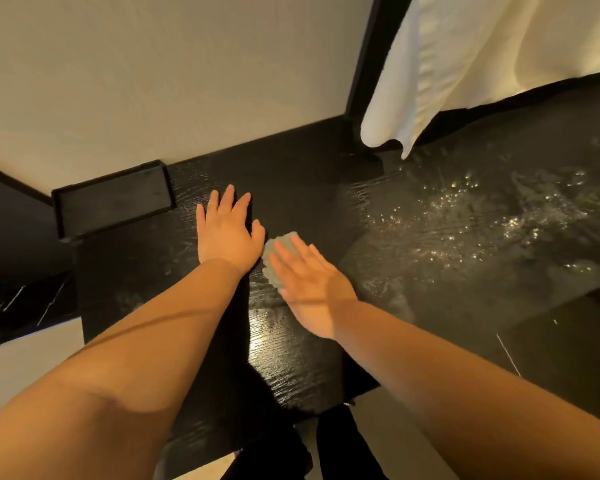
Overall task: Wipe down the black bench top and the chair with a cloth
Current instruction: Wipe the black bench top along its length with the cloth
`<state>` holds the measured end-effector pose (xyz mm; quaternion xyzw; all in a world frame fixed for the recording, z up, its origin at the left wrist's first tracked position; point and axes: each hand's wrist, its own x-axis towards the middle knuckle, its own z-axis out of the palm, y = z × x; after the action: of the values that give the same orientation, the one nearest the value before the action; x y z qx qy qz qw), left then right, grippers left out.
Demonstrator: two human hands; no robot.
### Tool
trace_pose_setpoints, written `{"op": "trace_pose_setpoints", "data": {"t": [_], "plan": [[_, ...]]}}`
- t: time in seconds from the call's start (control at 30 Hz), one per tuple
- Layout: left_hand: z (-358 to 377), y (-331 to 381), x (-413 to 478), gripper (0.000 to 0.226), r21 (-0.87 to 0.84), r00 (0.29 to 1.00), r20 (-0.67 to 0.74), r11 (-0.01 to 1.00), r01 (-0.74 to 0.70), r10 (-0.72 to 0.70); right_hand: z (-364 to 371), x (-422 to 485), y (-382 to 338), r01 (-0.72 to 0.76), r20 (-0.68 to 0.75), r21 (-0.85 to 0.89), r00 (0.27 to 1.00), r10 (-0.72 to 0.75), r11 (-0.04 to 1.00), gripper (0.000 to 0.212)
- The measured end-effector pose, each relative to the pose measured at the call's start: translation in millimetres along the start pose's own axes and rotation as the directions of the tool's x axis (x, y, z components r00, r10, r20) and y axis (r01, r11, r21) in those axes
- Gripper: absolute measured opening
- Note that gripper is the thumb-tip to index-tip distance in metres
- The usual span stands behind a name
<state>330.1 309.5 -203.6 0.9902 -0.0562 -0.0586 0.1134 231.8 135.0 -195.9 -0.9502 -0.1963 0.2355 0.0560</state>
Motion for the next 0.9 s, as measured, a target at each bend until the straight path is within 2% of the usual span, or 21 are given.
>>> {"op": "trace_pose_setpoints", "data": {"t": [0.07,0.1,0.17,0.3,0.37,0.47,0.53,0.6,0.73,0.8,0.83,0.9], "plan": [[1.7,1.9,-15.8,0.062,0.024,0.999,0.033,0.999,-0.030,0.029,7.4,-11.7,18.1,0.043,-0.091,0.007,0.995,-0.042,0.999,0.065],[3.3,2.6,-28.2,0.062,0.027,0.998,0.046,0.999,-0.038,0.037,8.6,-18.4,29.7,0.017,-0.151,0.011,0.988,-0.015,1.000,0.066],[7.0,5.4,-60.4,0.064,0.027,0.997,0.062,0.998,-0.051,0.049,8.2,-31.5,56.8,-0.111,-0.218,0.021,0.969,0.112,0.994,0.065],[14.9,16.1,-114.1,0.070,0.052,0.996,0.087,0.998,-0.035,0.030,5.6,-38.1,58.1,-0.326,-0.207,0.112,0.916,0.343,0.939,0.067],[18.3,19.4,-123.3,0.076,0.075,0.993,0.117,0.997,-0.013,0.004,14.7,-37.9,28.8,-0.305,-0.177,0.068,0.933,0.313,0.950,0.067],[20.3,20.3,-123.9,0.080,0.089,0.992,0.129,0.996,-0.015,0.004,39.4,-50.9,-0.6,-0.092,-0.179,-0.040,0.980,0.084,0.995,0.067],[19.6,21.2,-123.3,0.079,0.079,0.991,0.134,0.997,-0.015,0.004,40.3,-61.7,11.4,-0.008,-0.181,-0.032,0.983,0.002,0.999,0.068],[20.1,22.1,-123.5,0.078,0.071,0.992,0.129,0.997,-0.012,0.003,32.7,-68.1,34.1,-0.063,-0.189,-0.010,0.980,0.060,0.998,0.068],[21.2,22.1,-124.7,0.076,0.080,0.996,0.091,0.997,-0.020,0.013,16.3,-74.8,76.0,-0.342,-0.178,0.088,0.919,0.352,0.936,0.067],[21.5,22.5,-125.0,0.075,0.070,0.996,0.083,0.997,-0.024,0.018,16.7,-74.5,77.1,-0.402,-0.165,0.133,0.892,0.420,0.906,0.067],[21.5,22.8,-125.2,0.075,0.064,0.997,0.079,0.998,-0.023,0.018,18.3,-73.7,68.5,-0.400,-0.176,0.150,0.889,0.423,0.904,0.068],[22.5,22.2,-125.0,0.075,0.057,0.998,0.061,0.998,-0.018,0.015,24.7,-73.9,40.7,-0.298,-0.167,0.106,0.935,0.312,0.949,0.069]]}}
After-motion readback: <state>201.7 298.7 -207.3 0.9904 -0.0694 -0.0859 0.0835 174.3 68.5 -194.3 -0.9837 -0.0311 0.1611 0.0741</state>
